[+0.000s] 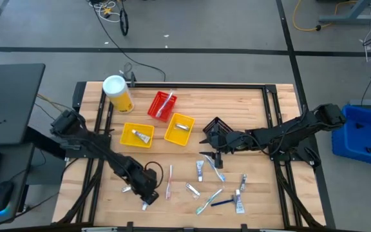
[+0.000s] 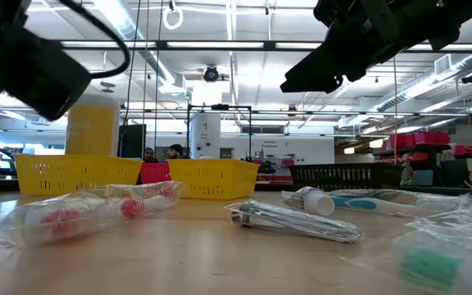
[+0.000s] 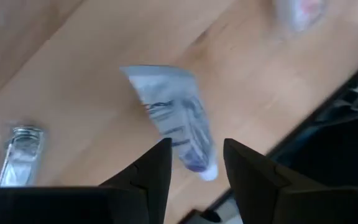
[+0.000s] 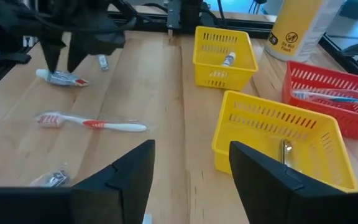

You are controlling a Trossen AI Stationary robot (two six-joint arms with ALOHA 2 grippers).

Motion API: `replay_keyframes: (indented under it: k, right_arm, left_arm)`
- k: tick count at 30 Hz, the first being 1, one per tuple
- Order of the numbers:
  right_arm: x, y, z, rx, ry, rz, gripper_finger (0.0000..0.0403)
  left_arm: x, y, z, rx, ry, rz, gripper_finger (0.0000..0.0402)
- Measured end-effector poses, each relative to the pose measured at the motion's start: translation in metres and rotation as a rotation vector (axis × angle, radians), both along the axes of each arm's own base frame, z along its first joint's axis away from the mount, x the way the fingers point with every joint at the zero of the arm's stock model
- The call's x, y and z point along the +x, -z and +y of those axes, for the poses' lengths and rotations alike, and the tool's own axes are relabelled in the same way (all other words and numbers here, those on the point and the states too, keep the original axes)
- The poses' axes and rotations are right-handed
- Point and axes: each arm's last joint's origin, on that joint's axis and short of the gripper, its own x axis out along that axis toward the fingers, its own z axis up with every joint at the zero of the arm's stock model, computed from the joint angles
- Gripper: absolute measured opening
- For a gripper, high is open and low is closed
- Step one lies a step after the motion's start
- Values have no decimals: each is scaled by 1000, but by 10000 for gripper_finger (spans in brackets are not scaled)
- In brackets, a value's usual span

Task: Pick & Place Travel size toiletries
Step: Put the white toothpaste into the left yellow bin

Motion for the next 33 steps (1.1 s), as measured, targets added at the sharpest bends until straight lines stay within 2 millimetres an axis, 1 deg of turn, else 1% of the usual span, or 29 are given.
replay_keyframes:
  k: [3,8,12,15,18,24,28,33]
  right_arm:
    - [0,0,1,-2,-46,-3,206]
    - [1,-2,2,-37,-91,-22,194]
    - [1,-3,2,-61,-101,-32,189]
    - [1,-3,2,-86,-111,-36,188]
    - [1,-3,2,-95,-115,-36,190]
    - [1,-3,2,-96,-115,-36,201]
    - [1,-3,2,-96,-115,-36,208]
    - [1,-3,2,-91,-113,-35,213]
  left_arm:
    - [0,7,-2,14,-8,24,153]
    - [-2,14,0,70,-14,46,153]
    - [-1,14,1,122,-5,5,146]
    - [-1,14,1,143,43,-15,129]
    - [-1,14,2,169,73,-37,102]
    - [2,14,5,257,51,-110,56]
    - [3,13,6,305,23,-149,46]
    - [10,10,8,434,-53,-281,47]
